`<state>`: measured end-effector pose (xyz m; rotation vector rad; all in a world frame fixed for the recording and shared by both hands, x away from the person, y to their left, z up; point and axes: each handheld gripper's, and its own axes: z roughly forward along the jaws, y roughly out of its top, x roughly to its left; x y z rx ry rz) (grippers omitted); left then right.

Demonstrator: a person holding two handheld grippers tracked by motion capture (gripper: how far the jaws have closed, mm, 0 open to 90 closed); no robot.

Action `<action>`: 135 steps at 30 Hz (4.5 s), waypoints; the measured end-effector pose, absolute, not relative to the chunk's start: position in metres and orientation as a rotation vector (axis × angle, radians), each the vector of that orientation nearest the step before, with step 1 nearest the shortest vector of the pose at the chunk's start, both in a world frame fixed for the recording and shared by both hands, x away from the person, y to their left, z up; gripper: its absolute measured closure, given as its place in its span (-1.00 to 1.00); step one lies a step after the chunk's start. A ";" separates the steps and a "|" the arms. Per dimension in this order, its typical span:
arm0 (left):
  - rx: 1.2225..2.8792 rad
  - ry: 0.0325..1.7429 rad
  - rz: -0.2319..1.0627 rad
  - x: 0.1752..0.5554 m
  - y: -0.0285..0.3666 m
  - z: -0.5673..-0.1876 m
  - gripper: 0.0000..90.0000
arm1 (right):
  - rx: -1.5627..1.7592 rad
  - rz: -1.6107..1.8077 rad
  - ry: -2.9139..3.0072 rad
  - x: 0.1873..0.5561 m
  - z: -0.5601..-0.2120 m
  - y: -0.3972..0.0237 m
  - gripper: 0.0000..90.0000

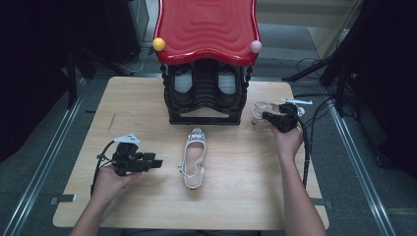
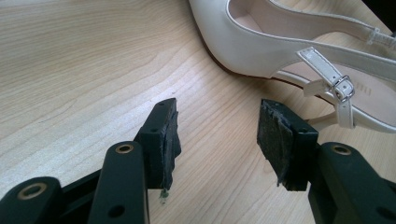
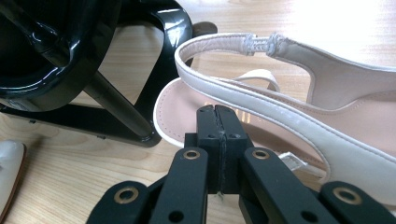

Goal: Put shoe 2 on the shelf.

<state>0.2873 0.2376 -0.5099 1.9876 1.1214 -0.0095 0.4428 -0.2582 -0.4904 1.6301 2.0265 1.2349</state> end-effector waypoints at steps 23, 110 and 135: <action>1.980 1.118 -0.023 0.296 0.235 -0.508 0.01 | 1.710 1.180 1.965 0.430 -0.498 -0.284 1.00; 2.001 1.116 -0.030 0.328 0.235 -0.515 -0.01 | 1.611 1.247 2.115 0.371 -0.492 -0.273 1.00; 2.010 1.089 -0.032 0.332 0.229 -0.514 -0.01 | 1.686 1.175 2.030 0.348 -0.488 -0.313 0.99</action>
